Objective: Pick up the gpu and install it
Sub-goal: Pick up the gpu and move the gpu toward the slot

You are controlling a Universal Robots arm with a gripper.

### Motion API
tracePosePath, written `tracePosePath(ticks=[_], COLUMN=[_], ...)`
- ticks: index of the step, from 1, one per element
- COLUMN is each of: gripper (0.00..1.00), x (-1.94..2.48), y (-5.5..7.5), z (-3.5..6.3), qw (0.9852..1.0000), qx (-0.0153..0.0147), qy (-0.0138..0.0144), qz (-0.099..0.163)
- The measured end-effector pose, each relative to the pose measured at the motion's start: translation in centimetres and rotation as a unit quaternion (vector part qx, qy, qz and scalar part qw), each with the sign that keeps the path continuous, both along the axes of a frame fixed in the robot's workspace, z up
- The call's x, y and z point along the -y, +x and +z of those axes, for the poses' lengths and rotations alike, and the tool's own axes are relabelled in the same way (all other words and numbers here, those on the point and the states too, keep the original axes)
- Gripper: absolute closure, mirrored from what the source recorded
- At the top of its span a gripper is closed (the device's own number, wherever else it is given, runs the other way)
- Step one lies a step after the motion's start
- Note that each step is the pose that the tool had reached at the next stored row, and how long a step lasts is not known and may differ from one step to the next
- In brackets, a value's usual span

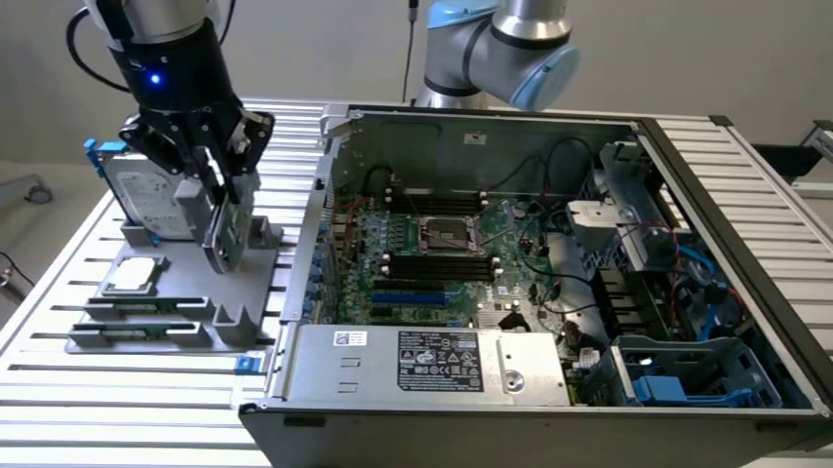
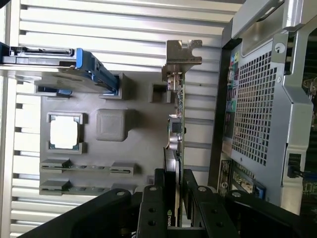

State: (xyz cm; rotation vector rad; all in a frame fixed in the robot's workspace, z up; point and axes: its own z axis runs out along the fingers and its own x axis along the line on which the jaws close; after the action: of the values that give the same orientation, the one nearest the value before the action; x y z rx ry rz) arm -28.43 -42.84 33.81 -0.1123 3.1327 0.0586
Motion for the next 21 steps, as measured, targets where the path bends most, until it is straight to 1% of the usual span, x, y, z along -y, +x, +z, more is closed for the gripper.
tracePosePath(ticks=[3,5,13,15,18,21], gripper=[0.74,0.74,0.74,0.74,0.74,0.74], x=[-0.08,-0.09,-0.08,-0.08,-0.08,-0.09], y=[0.2,0.2,0.4,0.9,1.9,3.2], z=[0.44,1.05,4.59,5.51,6.83,7.75], qw=[1.0000,1.0000,1.0000,1.0000,1.0000,1.0000], qx=[0.0014,0.0015,0.0016,0.0013,0.0005,-0.0013], qy=[0.0000,0.0000,0.0000,-0.0001,0.0001,0.0010], qz=[0.000,-0.001,-0.001,-0.001,-0.002,-0.002])
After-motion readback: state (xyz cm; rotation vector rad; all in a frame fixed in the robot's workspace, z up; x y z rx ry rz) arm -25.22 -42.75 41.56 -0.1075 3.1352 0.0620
